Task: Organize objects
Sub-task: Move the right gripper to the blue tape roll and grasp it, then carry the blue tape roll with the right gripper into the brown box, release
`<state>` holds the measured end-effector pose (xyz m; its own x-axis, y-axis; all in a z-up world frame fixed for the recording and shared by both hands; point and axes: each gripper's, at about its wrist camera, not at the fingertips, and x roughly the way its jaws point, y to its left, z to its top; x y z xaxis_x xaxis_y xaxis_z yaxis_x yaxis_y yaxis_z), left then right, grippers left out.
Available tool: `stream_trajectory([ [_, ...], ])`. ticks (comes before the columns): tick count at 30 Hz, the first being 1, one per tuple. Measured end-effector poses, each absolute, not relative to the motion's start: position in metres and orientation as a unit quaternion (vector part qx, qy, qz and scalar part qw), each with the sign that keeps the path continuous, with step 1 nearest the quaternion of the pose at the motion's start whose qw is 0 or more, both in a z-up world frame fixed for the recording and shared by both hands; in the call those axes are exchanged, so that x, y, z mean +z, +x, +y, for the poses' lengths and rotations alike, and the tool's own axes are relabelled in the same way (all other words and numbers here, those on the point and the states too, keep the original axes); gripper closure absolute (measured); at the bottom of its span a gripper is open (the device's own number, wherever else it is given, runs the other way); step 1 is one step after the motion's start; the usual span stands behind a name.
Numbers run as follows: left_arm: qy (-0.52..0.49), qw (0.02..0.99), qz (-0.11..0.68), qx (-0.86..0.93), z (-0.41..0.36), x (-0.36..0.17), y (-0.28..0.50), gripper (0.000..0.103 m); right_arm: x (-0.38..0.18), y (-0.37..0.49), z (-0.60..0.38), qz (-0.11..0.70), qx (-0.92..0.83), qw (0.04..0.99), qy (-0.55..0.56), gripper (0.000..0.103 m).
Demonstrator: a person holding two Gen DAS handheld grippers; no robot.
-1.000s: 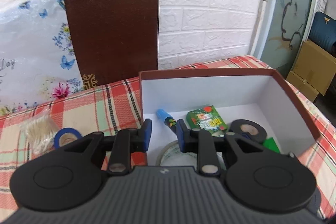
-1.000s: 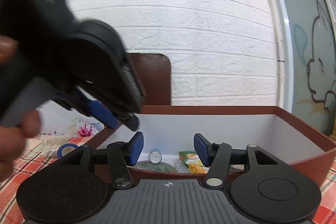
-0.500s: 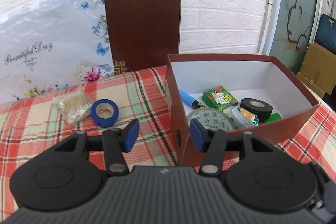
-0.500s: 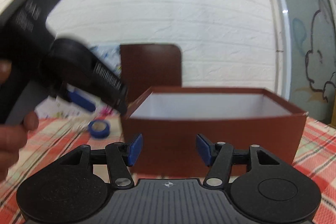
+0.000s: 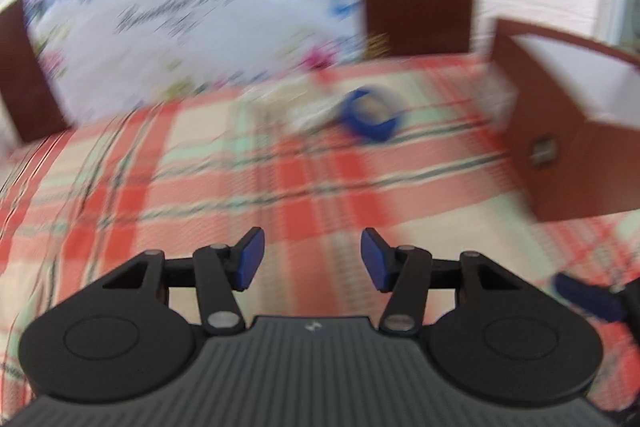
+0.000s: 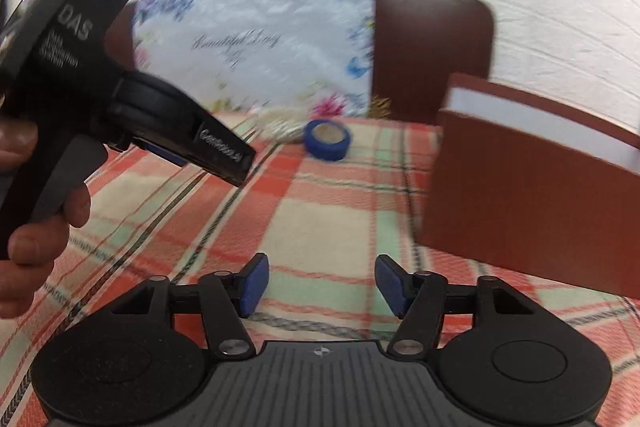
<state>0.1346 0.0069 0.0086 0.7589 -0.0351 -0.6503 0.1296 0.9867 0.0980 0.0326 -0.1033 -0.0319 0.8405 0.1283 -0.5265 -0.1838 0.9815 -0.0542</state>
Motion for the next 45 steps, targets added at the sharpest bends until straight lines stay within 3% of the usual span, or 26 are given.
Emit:
stream_trajectory([
  [2, 0.064, 0.932, 0.357, -0.009, 0.034, -0.007, 0.143, 0.041, -0.035, 0.049, -0.094, 0.284, 0.093, 0.953, -0.054, 0.038],
  [3, 0.048, 0.937, 0.346, -0.004, 0.050, -0.013, 0.146, 0.020, -0.034, 0.057, -0.091, 0.286, 0.094, 0.952, -0.050, 0.034],
  [5, 0.031, 0.944, 0.328, 0.023, 0.078, -0.023, 0.150, 0.006, -0.035, 0.079, -0.087, 0.292, 0.091, 0.951, -0.043, 0.032],
  [6, -0.001, 0.944, 0.329, 0.021, 0.093, -0.026, 0.153, 0.004, -0.036, 0.091, -0.085, 0.294, 0.089, 0.951, -0.039, 0.028],
  [10, -0.022, 0.947, 0.318, 0.033, 0.104, -0.025, 0.161, 0.003, -0.036, 0.139, -0.084, 0.297, 0.062, 0.953, -0.018, 0.020],
  [20, -0.027, 0.951, 0.308, 0.027, 0.104, -0.028, 0.159, 0.000, -0.038, 0.229, -0.081, 0.280, 0.024, 0.959, -0.026, 0.020],
  [21, -0.026, 0.951, 0.308, 0.027, 0.104, -0.028, 0.160, 0.000, -0.037, 0.233, -0.080, 0.280, 0.027, 0.959, -0.026, 0.023],
  [22, -0.025, 0.951, 0.308, 0.027, 0.103, -0.028, 0.160, 0.000, -0.037, 0.234, -0.080, 0.278, 0.036, 0.960, -0.026, 0.037],
  [24, -0.026, 0.951, 0.308, 0.027, 0.103, -0.028, 0.160, 0.000, -0.036, 0.231, -0.078, 0.271, 0.041, 0.961, -0.037, 0.046],
  [30, -0.023, 0.950, 0.309, 0.028, 0.101, -0.027, 0.161, 0.000, -0.037, 0.196, -0.079, 0.276, 0.052, 0.959, -0.037, 0.046],
  [44, -0.009, 0.949, 0.313, 0.031, 0.097, -0.025, 0.154, 0.000, -0.041, 0.013, -0.110, 0.285, 0.057, 0.956, -0.031, 0.046],
  [45, -0.009, 0.948, 0.316, 0.031, 0.097, -0.024, 0.151, 0.000, -0.042, 0.006, -0.112, 0.285, 0.047, 0.957, -0.025, 0.037],
])
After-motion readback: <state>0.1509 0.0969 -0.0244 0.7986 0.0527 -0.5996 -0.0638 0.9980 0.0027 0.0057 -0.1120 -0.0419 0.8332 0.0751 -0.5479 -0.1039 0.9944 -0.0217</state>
